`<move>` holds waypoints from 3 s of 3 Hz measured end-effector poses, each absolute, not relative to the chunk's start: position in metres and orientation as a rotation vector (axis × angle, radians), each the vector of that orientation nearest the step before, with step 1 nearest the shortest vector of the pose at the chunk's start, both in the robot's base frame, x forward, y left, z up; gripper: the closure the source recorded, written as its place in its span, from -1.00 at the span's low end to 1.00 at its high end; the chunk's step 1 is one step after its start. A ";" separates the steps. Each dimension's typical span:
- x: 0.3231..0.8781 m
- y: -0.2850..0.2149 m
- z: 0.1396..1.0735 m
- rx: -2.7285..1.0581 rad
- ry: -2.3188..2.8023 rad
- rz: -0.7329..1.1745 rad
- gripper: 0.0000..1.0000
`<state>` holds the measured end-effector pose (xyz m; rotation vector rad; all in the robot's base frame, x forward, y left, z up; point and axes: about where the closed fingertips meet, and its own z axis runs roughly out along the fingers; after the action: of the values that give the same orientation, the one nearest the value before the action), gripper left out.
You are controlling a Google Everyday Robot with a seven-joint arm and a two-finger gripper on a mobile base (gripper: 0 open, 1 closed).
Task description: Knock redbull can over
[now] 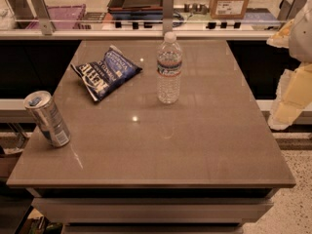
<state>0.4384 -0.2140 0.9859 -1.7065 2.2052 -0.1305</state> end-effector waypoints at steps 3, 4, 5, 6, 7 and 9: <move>0.443 -0.186 0.979 -1.668 2.065 0.040 -1.00; 0.445 -0.164 0.969 -1.658 1.963 0.176 -1.00; 0.443 -0.137 0.956 -1.640 1.837 0.333 -1.00; 0.435 -0.110 0.947 -1.601 1.718 0.467 -1.00; 0.432 -0.086 0.942 -1.563 1.625 0.576 -1.00; 0.436 -0.049 0.942 -1.426 1.604 0.695 -1.00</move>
Offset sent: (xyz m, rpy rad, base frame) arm 0.0041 0.0280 -0.0045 0.1604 -0.0387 0.0439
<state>0.4365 -0.0491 0.9417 -1.4263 1.6037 0.6949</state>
